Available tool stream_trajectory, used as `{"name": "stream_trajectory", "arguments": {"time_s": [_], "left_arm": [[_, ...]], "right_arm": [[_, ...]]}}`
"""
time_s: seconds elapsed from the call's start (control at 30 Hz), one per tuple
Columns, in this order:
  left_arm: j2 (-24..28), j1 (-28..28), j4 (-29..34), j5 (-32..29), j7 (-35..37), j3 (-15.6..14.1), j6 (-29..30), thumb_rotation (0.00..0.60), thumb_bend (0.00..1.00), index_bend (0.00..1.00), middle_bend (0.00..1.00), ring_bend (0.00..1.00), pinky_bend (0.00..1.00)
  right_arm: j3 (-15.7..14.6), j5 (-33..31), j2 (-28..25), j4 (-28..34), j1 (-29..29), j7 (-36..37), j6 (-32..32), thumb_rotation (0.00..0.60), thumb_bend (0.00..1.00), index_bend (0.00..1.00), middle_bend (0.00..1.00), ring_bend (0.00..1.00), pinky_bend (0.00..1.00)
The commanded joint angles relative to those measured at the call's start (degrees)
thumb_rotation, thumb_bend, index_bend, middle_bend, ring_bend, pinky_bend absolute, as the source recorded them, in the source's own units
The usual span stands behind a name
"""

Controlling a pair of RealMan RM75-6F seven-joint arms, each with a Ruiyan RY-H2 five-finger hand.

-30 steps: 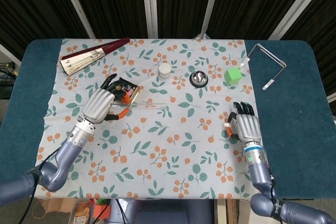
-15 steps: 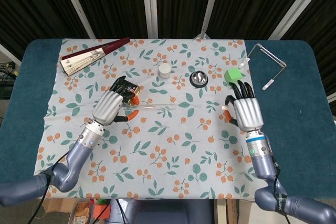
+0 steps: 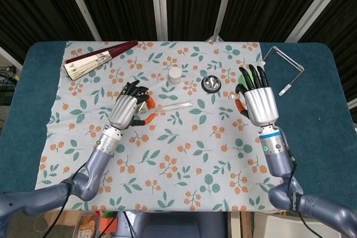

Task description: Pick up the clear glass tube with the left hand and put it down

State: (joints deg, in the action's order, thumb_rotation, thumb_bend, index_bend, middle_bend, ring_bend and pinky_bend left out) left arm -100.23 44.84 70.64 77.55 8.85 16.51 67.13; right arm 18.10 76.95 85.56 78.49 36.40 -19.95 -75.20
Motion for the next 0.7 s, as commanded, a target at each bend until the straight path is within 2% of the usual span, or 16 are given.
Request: {"name": "stream_trajectory", "arguments": {"time_s": [0.03, 0.37, 0.7], "left_arm": [[-1.3, 0.4, -1.8, 0.0, 1.6, 0.4, 0.2, 0.6, 0.63, 0.65, 0.69, 0.22, 0.08], [-2.6, 1.5, -5.2, -0.6, 3.8, 1.2, -1.0, 0.6, 0.63, 0.65, 0.7, 0.22, 0.08], [-1.2, 3.5, -2.9, -1.9, 0.9, 3.3, -2.9, 0.6, 0.63, 0.65, 0.7, 0.22, 0.08]], "right_arm": [[-0.1, 0.9, 0.3, -0.9, 0.5, -0.3, -0.2, 0.6, 0.45, 0.61, 0.16, 0.04, 0.09], [-0.8, 6.1, 1.6, -5.4, 2.6, 0.6, -2.6, 0.6, 0.45, 0.61, 0.16, 0.04, 0.09], [0.0, 10.0, 2.3, -11.8, 6.7, 0.8, -3.0, 0.6, 0.45, 0.61, 0.16, 0.04, 0.09]]}}
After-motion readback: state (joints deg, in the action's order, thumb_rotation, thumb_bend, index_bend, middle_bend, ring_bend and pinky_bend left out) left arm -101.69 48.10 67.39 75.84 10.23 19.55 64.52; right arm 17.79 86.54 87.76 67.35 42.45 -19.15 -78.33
